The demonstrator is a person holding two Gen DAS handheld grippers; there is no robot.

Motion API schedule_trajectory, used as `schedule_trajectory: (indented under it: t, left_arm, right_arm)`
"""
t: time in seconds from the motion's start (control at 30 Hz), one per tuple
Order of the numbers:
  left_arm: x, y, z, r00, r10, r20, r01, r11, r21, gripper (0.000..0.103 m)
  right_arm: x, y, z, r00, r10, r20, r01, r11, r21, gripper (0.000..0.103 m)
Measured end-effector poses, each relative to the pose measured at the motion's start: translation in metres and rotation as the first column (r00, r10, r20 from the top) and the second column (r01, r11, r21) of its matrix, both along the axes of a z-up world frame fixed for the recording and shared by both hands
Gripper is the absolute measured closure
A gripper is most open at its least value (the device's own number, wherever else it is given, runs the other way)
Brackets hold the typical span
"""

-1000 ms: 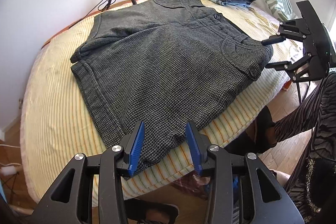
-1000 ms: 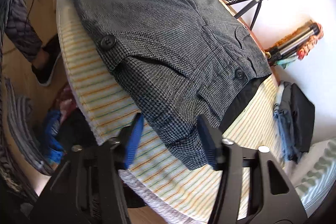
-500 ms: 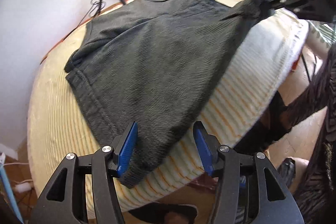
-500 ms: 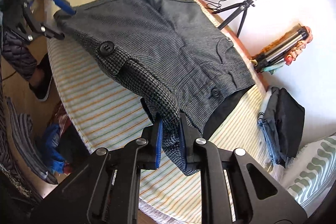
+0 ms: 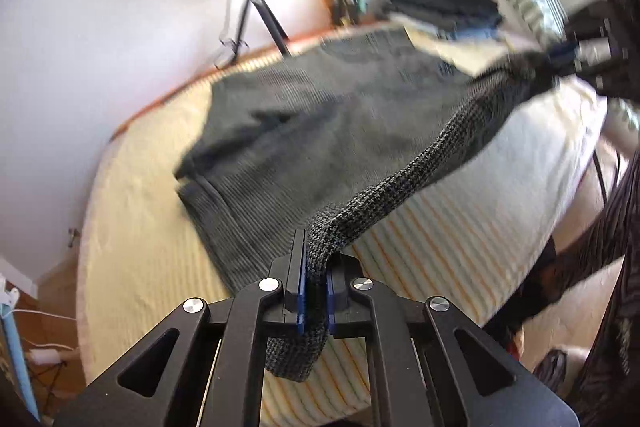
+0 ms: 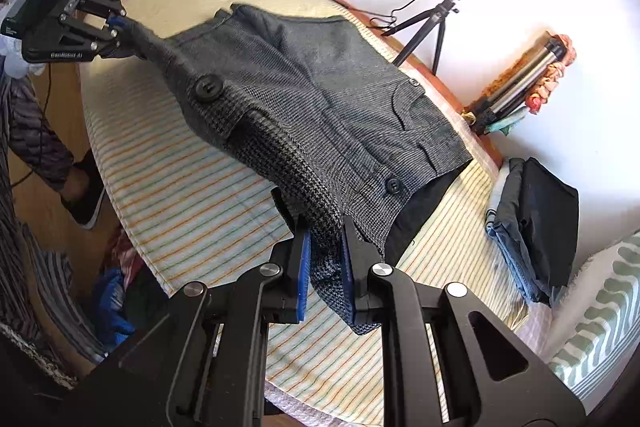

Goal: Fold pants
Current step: 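Close the left gripper on the hem while the right gripper holds its edge, then lift the hem with both grippers and fold it over toward the waistband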

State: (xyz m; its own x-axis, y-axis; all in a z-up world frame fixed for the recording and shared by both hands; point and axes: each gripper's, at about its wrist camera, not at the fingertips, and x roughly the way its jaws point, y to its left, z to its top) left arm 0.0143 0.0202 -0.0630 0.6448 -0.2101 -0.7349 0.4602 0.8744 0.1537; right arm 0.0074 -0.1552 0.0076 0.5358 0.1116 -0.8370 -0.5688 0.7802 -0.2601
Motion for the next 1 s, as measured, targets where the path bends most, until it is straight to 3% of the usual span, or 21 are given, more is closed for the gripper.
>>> schedule_trajectory:
  t: [0.27,0.6,0.8,1.0]
  left_arm:
    - [0.03,0.003,0.055,0.992,0.019,0.122,-0.015,0.999,-0.036,0.098]
    - [0.086,-0.011,0.102,0.974,-0.009,0.225,0.009,1.0,0.0,0.098]
    - [0.13,-0.02,0.11,0.973,-0.01,0.232,0.003,1.0,0.029,0.098]
    - [0.175,-0.032,0.104,0.976,-0.023,0.215,0.008,0.997,0.073,0.098]
  right_arm:
    - [0.008,-0.004,0.029,0.997,-0.027,0.068,0.025,0.999,0.043,0.09]
    - [0.058,-0.019,0.067,0.987,-0.055,0.151,0.051,0.998,0.031,0.09]
    - [0.103,-0.027,0.075,0.984,-0.071,0.166,0.068,0.997,0.022,0.09]
    - [0.142,-0.036,0.062,0.986,-0.078,0.146,0.078,0.997,0.003,0.09]
